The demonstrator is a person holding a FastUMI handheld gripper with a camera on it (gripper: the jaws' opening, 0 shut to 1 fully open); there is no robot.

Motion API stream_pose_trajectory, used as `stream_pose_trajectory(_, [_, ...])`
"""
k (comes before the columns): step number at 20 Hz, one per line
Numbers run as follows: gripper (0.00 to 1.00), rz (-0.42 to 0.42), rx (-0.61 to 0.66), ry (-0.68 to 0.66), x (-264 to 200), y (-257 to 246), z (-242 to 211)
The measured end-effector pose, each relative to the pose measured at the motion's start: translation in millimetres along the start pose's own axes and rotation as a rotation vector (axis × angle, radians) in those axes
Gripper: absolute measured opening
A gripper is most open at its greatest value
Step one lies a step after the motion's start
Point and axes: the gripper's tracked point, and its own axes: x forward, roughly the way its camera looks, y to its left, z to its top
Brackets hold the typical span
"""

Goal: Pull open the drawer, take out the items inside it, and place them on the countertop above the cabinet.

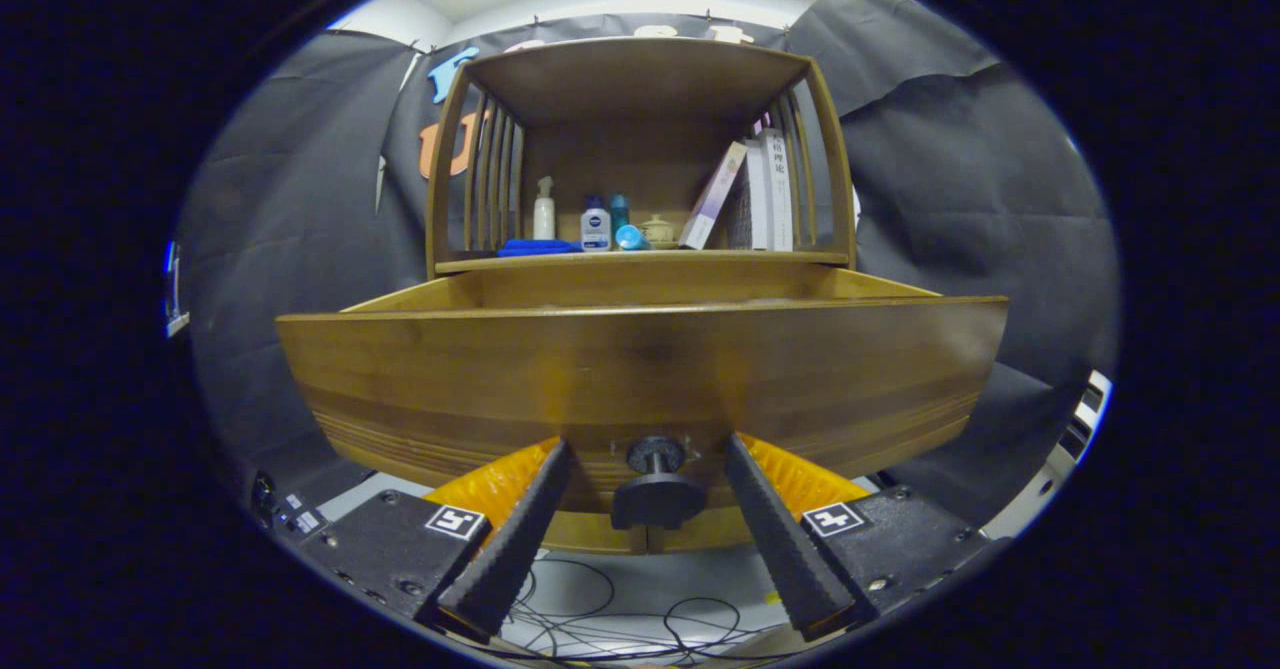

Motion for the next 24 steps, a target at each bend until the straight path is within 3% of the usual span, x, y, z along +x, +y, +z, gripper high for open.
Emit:
stream_pose_trajectory(14, [0.99, 0.023, 0.002, 0.006, 47, 0, 21])
stream_pose_trajectory(24, [0.99, 0.031, -0.007, 0.031, 122, 7, 47])
